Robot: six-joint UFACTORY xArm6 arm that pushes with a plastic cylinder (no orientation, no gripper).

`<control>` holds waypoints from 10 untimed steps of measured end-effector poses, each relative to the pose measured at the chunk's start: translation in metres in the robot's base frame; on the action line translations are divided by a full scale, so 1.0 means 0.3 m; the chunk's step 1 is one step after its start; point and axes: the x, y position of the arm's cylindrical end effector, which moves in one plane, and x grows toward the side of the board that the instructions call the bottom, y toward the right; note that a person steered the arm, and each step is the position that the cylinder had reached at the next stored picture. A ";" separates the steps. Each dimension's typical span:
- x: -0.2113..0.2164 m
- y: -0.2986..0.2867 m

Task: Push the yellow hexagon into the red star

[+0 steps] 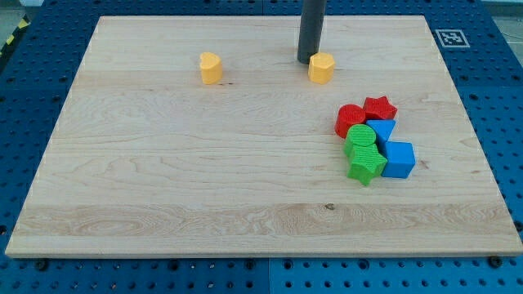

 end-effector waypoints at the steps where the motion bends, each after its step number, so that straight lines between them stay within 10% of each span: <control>1: 0.033 0.006; 10: 0.165 0.218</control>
